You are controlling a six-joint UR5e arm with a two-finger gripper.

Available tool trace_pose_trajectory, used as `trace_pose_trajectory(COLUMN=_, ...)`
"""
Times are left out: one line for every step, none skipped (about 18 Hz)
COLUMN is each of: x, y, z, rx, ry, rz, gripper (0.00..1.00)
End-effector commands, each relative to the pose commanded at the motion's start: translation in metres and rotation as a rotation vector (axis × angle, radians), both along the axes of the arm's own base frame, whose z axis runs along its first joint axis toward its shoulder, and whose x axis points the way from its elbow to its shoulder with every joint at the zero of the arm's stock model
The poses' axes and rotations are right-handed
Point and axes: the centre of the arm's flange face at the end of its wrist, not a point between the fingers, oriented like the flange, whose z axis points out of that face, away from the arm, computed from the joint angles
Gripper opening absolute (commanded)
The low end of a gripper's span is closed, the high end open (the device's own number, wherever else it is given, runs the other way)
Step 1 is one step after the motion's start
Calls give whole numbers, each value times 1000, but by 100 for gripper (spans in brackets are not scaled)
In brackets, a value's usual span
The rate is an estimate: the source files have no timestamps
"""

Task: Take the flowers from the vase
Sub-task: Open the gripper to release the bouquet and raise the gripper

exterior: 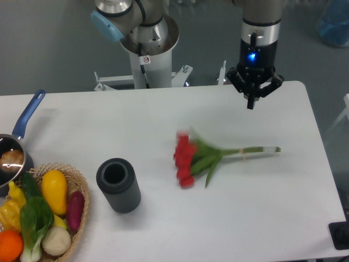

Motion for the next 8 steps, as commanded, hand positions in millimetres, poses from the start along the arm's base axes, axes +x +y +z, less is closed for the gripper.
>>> trace_pose_trajectory(x=0, y=0, z=-2, rx=-13, ry=4, rz=0, gripper=0)
trace_pose_trajectory(x=-1, y=3, z=-4, rx=-16, ry=2, rz=-4, gripper=0)
trace_pose_trajectory(x=-1, y=3, z=-5, rx=-16, ry=2, rz=-6, gripper=0)
trace_pose_trajectory(x=-1, y=3, z=-6, rx=-19, ry=-1, rz=-6, gripper=0)
trace_pose_trajectory(x=-1, y=3, z=-9, rx=-31, ry=-2, rz=-7, gripper=0)
trace_pose_trajectory(x=-3, y=2, z=-12, rx=-48, ry=0, rz=-3, gripper=0)
trace_pose_trajectory(x=-4, y=2, z=-15, rx=-58, ry=-1, rz=-2, gripper=0)
trace_pose_trajectory(x=-5, y=2, z=-17, rx=-63, ry=-2, rz=-1, gripper=0)
